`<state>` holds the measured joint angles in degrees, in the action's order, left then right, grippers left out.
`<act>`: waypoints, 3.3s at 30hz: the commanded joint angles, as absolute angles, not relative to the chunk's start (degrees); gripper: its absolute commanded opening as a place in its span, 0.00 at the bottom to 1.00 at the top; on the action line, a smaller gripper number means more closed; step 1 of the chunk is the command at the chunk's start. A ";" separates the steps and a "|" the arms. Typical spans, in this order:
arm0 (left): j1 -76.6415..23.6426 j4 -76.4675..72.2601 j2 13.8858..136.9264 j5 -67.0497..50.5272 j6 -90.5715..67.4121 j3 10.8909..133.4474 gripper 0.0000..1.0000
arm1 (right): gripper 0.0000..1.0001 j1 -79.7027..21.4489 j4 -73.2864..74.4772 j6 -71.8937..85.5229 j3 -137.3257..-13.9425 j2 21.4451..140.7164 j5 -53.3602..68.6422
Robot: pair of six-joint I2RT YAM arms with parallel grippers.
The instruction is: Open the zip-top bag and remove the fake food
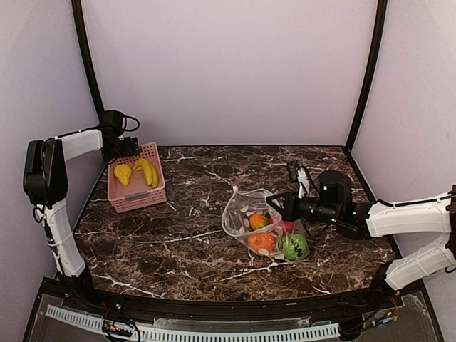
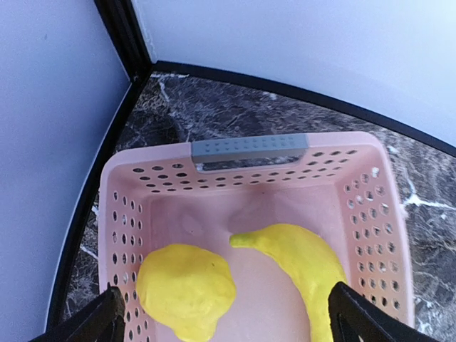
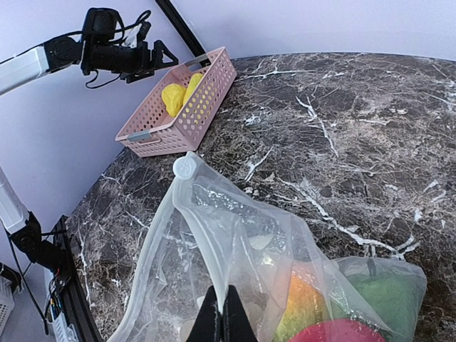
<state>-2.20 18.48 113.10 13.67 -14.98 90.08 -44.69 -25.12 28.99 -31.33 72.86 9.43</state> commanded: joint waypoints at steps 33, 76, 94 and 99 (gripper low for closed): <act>-14.57 3.33 68.69 -25.21 -2.05 63.06 0.99 | 0.00 -43.28 -22.62 22.86 -34.87 70.98 9.28; -54.39 -3.64 106.80 -27.90 31.58 71.36 0.51 | 0.00 -46.05 -25.90 27.88 -32.55 72.28 12.93; -57.19 -7.93 114.09 -28.91 32.77 71.45 0.85 | 0.00 -46.91 -29.05 31.51 -28.08 73.48 9.93; -57.81 -8.61 115.35 -28.96 35.40 71.30 0.84 | 0.00 -47.13 -28.19 32.13 -26.19 73.45 7.53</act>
